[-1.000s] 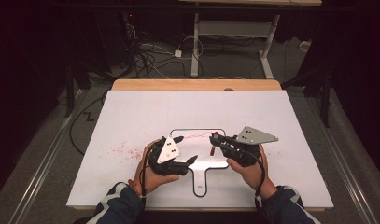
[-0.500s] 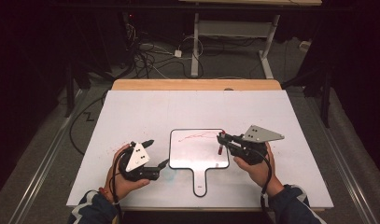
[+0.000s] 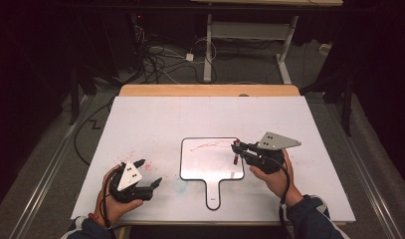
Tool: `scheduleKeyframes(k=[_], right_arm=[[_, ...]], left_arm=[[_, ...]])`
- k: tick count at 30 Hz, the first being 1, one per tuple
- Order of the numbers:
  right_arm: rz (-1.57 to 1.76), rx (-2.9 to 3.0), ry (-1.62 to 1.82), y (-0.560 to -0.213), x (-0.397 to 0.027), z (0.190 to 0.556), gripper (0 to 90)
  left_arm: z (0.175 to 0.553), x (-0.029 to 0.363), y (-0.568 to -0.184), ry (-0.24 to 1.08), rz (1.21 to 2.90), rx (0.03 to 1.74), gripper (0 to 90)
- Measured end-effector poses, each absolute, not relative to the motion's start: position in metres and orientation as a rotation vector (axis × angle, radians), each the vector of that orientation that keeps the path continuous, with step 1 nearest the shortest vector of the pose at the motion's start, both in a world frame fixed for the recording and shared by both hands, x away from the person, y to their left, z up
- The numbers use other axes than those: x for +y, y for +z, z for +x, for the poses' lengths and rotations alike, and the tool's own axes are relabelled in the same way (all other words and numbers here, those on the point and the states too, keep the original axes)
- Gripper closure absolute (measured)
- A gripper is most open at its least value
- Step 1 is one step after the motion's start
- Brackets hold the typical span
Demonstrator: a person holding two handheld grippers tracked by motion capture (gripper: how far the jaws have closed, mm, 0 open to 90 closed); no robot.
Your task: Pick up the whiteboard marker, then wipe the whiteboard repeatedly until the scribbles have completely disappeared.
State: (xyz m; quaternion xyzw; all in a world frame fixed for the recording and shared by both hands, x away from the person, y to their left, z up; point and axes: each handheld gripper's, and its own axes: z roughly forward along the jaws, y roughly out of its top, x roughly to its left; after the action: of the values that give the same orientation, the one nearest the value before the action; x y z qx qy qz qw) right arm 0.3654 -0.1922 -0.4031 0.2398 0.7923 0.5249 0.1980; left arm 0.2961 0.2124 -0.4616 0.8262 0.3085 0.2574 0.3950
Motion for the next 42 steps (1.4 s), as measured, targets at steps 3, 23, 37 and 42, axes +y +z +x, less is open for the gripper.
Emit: scheduleKeyframes(k=[3, 23, 37, 42], right_arm=[[0.676, 2.228, 1.469, -0.403, -0.191, 0.367, 81.4], [0.624, 2.3, 1.47, -0.413, -0.168, 0.393, 81.5], [0.547, 2.378, 1.488, -0.418, -0.123, 0.42, 81.5], [0.508, 2.384, 1.495, -0.418, -0.105, 0.433, 81.4]], left_arm=[[0.296, 0.212, -0.461, 0.655, 2.094, 0.781, 18.6], [0.294, 0.212, -0.467, 0.628, 2.139, 0.788, 18.6], [0.294, 0.209, -0.467, 0.62, 2.162, 0.769, 18.6], [0.294, 0.208, -0.468, 0.614, 2.167, 0.768, 18.7]])
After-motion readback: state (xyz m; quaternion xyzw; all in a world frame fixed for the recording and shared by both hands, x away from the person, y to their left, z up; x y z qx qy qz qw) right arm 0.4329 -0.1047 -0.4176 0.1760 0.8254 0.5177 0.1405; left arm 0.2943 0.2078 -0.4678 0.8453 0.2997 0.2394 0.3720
